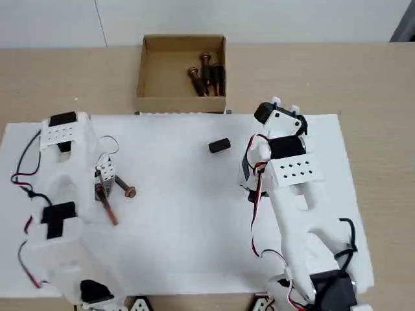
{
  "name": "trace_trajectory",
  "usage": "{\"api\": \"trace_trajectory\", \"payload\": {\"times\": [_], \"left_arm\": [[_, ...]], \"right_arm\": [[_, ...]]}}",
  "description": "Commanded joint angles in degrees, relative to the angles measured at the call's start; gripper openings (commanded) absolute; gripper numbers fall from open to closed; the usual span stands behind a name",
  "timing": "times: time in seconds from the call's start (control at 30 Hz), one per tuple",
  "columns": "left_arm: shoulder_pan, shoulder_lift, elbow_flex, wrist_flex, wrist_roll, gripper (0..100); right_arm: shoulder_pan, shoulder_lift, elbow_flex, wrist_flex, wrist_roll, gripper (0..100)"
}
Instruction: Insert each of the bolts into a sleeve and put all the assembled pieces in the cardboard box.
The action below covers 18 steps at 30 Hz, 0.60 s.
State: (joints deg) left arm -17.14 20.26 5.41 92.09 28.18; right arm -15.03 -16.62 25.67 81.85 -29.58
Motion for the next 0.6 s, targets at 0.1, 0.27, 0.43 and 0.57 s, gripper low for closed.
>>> {"api": "trace_trajectory", "payload": {"times": [0.1,0.27,0.43,0.57], "left_arm": [[-0.09,2.02,-1.19,-0.26,0.26,1],[-0.09,1.76,-1.45,-0.26,0.26,1],[0.00,-4.48,-1.45,-0.18,0.18,1],[2.81,-13.45,-1.45,-0.18,-2.99,1]], "right_arm": [[0.48,-1.71,-0.35,-0.66,0.00,0.2],[0.48,-1.71,-0.35,-0.75,0.00,0.2],[0.13,-2.24,-0.70,-0.75,0.00,0.2],[0.04,-5.05,-2.11,-0.22,0.00,0.2]]}}
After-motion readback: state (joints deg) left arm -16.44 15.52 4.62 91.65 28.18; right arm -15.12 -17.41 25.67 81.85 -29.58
